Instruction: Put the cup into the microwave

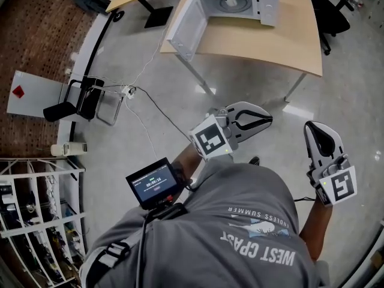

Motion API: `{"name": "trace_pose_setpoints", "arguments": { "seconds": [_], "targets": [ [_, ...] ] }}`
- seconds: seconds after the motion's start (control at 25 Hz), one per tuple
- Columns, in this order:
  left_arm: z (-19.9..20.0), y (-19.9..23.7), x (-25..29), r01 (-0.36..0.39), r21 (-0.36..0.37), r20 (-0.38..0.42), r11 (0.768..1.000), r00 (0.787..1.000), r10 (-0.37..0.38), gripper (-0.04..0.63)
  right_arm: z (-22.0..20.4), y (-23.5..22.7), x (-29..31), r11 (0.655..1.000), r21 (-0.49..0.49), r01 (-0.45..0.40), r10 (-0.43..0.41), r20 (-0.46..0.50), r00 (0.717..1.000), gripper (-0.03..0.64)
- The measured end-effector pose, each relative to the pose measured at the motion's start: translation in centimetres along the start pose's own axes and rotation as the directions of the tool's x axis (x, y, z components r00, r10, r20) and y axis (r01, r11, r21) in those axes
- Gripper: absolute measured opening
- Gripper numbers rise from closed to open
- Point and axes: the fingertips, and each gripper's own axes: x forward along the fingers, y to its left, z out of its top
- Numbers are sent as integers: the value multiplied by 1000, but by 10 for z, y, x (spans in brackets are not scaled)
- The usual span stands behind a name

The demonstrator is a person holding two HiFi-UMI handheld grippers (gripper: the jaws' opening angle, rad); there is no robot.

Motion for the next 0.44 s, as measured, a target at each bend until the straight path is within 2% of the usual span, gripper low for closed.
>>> {"name": "trace_pose_setpoints", "arguments": {
  "seconds": [0.2, 0.44],
  "targets": [
    [-2, -15, -22, -28, -4, -3, 1000, 1000, 28, 23, -4, 26, 5, 999, -5, -34, 34, -21, 999, 20],
    [0, -29, -88, -54, -16, 18, 998, 998, 54, 23, 18, 84, 32, 998, -34, -52, 51, -30, 998, 20]
  ]
}}
